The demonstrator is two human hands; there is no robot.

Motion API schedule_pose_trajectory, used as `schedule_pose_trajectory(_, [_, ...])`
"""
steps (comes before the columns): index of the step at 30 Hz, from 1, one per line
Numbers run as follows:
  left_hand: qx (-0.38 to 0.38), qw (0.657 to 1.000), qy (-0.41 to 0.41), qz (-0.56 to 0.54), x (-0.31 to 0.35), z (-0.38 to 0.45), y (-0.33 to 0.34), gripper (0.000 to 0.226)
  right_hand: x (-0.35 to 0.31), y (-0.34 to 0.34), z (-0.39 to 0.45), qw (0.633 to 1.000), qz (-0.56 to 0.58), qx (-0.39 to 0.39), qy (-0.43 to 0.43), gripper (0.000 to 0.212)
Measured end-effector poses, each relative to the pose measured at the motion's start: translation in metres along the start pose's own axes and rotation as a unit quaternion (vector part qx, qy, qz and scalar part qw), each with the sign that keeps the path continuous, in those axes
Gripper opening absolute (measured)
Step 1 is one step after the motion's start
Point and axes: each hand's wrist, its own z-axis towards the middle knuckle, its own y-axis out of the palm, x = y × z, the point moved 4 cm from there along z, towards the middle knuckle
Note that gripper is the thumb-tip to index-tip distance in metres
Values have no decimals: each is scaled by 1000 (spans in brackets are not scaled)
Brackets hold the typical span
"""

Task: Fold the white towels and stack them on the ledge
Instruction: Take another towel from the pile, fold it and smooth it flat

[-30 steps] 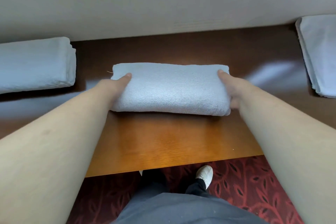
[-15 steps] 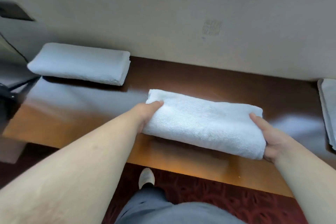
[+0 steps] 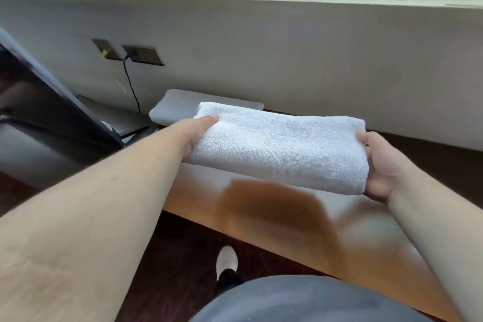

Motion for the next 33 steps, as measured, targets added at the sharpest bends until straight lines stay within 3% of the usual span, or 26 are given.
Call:
schedule_pose_trajectory(8, [13, 999, 41, 18, 71, 100, -113, 47, -10, 135, 80, 1000, 5, -12, -13, 46])
schedule_pose_trajectory(18, [-41, 998, 54, -15, 102, 222, -145, 34, -6, 198, 179, 990, -5, 140, -18, 34])
schedule_pose_trajectory(20, [-37, 998, 48, -6, 99, 244, -144, 41, -2, 201, 193, 988, 2, 151, -16, 34])
schedule_pose_trajectory(24, [-22, 999, 28, 12, 86, 280, -151, 76, 8, 209, 213, 988, 2, 156, -9, 32])
schedule_pose_trajectory(30, [-9, 995, -30, 92, 54, 336, -164, 112, 27, 206, 229, 981, -44, 188, 8, 45])
schedule_pose_trajectory(33, [-3, 991, -18, 132, 53, 342, -159, 121, 27, 203, 233, 980, -55, 192, 7, 44])
